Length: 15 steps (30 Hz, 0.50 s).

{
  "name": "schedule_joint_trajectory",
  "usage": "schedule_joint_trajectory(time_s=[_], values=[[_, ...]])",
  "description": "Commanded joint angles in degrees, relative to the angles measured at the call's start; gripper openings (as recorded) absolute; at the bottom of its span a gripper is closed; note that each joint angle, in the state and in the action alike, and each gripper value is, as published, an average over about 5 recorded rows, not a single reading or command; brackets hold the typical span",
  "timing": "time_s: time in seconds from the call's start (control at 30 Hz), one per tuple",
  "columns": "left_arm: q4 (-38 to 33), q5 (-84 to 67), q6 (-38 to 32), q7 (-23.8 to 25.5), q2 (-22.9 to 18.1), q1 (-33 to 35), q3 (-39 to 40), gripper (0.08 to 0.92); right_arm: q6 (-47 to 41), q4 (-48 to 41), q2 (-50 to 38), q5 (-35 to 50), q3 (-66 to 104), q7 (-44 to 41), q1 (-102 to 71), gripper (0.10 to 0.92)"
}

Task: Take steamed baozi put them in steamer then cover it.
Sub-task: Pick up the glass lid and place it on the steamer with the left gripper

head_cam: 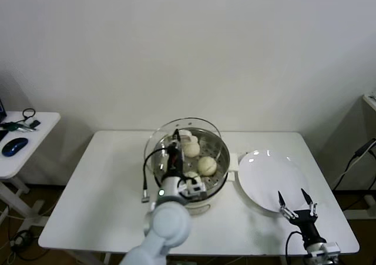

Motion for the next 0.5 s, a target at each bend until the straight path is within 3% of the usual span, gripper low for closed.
schedule_joint_trajectory(time_s=[0.03,0.2,0.5], values=[[3.2,7.9,0.9,1.4,-7.8,-1.4,4.6,0.139,0.8,-0.6,-0.3,0.1,0.1,0.0,0.1,0.823],[6.8,11.3,-0.2,0.4,-11.1,0.4,6.0,0.139,1.4,-0.4,-0.5,0.4,0.3,0.0,0.0,0.823],[11.2,13.0,-1.0,-2.4,-11.2,1.2,3.5,0.139,3.0,-2.6,-0.3,1.0,-0.1,0.0,0.3,0.823]])
